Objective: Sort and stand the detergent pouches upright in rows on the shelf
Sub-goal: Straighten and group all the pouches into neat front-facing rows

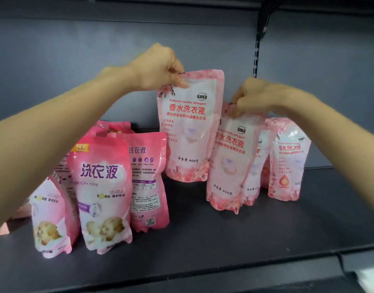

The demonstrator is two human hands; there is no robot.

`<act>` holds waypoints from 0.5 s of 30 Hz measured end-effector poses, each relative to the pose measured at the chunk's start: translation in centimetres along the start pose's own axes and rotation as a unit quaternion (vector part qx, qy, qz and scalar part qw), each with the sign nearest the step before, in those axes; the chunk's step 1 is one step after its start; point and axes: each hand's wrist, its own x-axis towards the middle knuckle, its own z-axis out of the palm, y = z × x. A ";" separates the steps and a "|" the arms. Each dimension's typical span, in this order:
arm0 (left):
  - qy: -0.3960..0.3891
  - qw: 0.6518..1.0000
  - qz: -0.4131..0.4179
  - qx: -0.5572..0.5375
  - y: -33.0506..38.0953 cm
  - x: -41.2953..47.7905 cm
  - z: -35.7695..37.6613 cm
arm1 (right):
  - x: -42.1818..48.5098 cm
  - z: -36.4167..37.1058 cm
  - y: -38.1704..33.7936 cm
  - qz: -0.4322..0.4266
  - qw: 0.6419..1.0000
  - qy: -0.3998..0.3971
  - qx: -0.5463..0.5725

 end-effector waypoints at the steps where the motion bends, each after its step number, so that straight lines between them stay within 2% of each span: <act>1: 0.001 1.000 0.003 0.005 0.3 0.2 0.1 | -0.5 -0.1 0.4 0.003 1.000 0.000 0.001; 7: -0.031 0.999 0.005 -0.008 2.3 0.9 0.8 | -2.5 -0.6 2.8 0.009 1.000 -0.022 0.015; 15: -0.091 0.995 0.032 0.007 6.0 1.7 3.0 | -3.6 -1.7 6.8 -0.012 1.000 -0.010 0.006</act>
